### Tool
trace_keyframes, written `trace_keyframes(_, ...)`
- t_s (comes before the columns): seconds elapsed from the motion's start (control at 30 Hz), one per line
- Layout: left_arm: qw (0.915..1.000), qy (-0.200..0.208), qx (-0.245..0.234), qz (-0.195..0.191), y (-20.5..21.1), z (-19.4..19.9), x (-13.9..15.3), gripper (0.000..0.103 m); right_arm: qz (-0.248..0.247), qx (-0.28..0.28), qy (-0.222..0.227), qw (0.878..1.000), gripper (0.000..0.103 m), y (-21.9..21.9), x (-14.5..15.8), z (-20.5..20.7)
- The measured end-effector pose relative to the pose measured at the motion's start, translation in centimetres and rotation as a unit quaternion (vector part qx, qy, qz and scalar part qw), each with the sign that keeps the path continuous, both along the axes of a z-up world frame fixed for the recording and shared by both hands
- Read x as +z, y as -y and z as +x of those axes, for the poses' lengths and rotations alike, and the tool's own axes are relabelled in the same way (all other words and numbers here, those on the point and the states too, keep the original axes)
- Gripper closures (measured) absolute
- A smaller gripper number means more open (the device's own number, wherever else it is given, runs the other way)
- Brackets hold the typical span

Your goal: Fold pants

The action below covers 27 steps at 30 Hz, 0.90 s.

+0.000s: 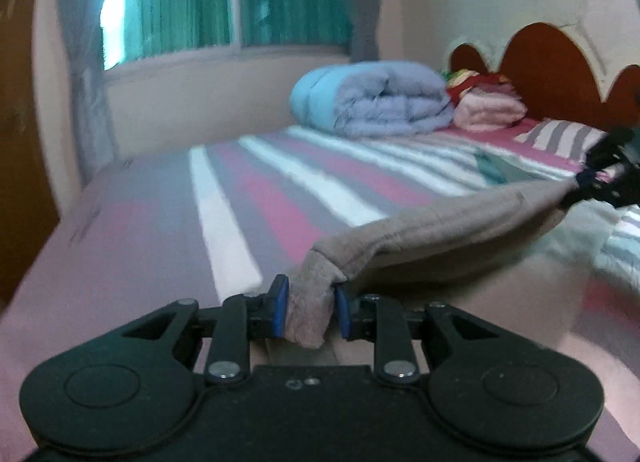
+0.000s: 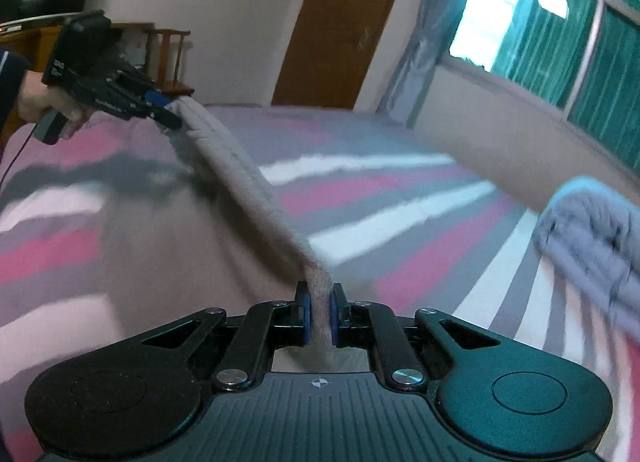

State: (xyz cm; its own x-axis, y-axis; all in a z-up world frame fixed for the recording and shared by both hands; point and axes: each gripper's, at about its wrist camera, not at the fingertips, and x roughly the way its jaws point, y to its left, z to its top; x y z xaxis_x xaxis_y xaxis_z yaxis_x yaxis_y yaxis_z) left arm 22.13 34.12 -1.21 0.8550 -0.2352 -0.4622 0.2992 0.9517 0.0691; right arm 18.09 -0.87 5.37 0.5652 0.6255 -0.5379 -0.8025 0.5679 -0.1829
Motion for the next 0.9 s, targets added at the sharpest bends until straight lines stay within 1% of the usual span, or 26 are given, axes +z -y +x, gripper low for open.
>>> trace_keyframes(0.03,0.9997,-0.016,0.015,-0.010,0.2,-0.8,-0.9,0.081,0.006,-0.008,-0.002,1.000,0.085,0.1,-0.9,-1.1)
trace_keyframes(0.07,0.9987,-0.034,0.037,-0.013,0.3,-1.3,-1.8,0.077,0.011,-0.017,-0.004,1.000,0.065,0.2,-1.8,-2.2)
trace_keyframes(0.1,0.9957,-0.055,0.073,-0.009,0.4,-2.0,-2.8,0.075,0.014,-0.035,-0.012,0.999,0.053,0.3,-2.6,-3.1)
trace_keyframes(0.13,0.9951,-0.051,0.085,-0.006,0.3,-2.4,-3.3,0.076,0.022,-0.057,-0.018,0.998,0.045,0.7,-3.0,-4.0)
trace_keyframes(0.17,0.9922,-0.056,0.110,-0.020,0.1,-3.3,-3.7,0.076,0.043,-0.074,-0.025,0.996,0.045,1.3,-3.2,-4.9)
trace_keyframes(0.2,0.9879,-0.061,0.138,-0.037,-0.2,-4.0,-3.8,0.074,0.064,-0.094,-0.037,0.993,0.045,1.9,-3.2,-5.5)
trace_keyframes(0.23,0.9821,-0.064,0.164,-0.066,-0.6,-4.7,-3.6,0.074,0.085,-0.110,-0.056,0.989,0.046,2.5,-3.0,-6.0)
trace_keyframes(0.27,0.9778,-0.058,0.173,-0.104,-0.9,-5.5,-3.3,0.073,0.110,-0.124,-0.078,0.983,0.046,3.1,-2.8,-6.2)
trace_keyframes(0.33,0.9676,-0.044,0.188,-0.163,-1.5,-6.5,-2.6,0.057,0.152,-0.154,-0.116,0.969,0.046,3.8,-2.4,-5.9)
trace_keyframes(0.4,0.9544,-0.046,0.189,-0.226,-1.7,-6.2,-2.1,0.055,0.188,-0.187,-0.166,0.950,0.046,4.0,-2.2,-4.9)
trace_keyframes(0.47,0.9436,-0.057,0.182,-0.270,-1.9,-4.9,-1.8,0.055,0.213,-0.209,-0.201,0.933,0.046,3.6,-2.1,-3.8)
trace_keyframes(0.57,0.9222,-0.096,0.178,-0.330,-2.7,-2.9,-2.6,0.061,0.229,-0.234,-0.239,0.914,0.046,2.2,-2.4,-2.0)
trace_keyframes(0.67,0.9024,-0.133,0.189,-0.364,-3.2,-1.3,-4.1,0.063,0.226,-0.262,-0.263,0.901,0.046,1.3,-2.7,-0.6)
trace_keyframes(0.73,0.8890,-0.139,0.194,-0.391,-2.9,-1.0,-5.3,0.063,0.223,-0.278,-0.284,0.890,0.046,1.0,-2.8,0.6)
trace_keyframes(0.77,0.8805,-0.140,0.196,-0.408,-3.2,-0.8,-5.8,0.063,0.226,-0.286,-0.291,0.885,0.046,1.1,-2.8,1.1)
trace_keyframes(0.8,0.8700,-0.145,0.200,-0.426,-3.5,-0.5,-6.4,0.063,0.224,-0.295,-0.296,0.880,0.046,0.8,-2.8,1.9)
trace_keyframes(0.87,0.8538,-0.150,0.206,-0.454,-4.4,-0.6,-7.2,0.064,0.201,-0.318,-0.321,0.869,0.046,-0.1,-3.3,3.5)
trace_keyframes(0.9,0.8460,-0.156,0.211,-0.464,-4.7,-0.3,-7.5,0.067,0.195,-0.328,-0.329,0.864,0.046,-0.4,-3.7,4.1)
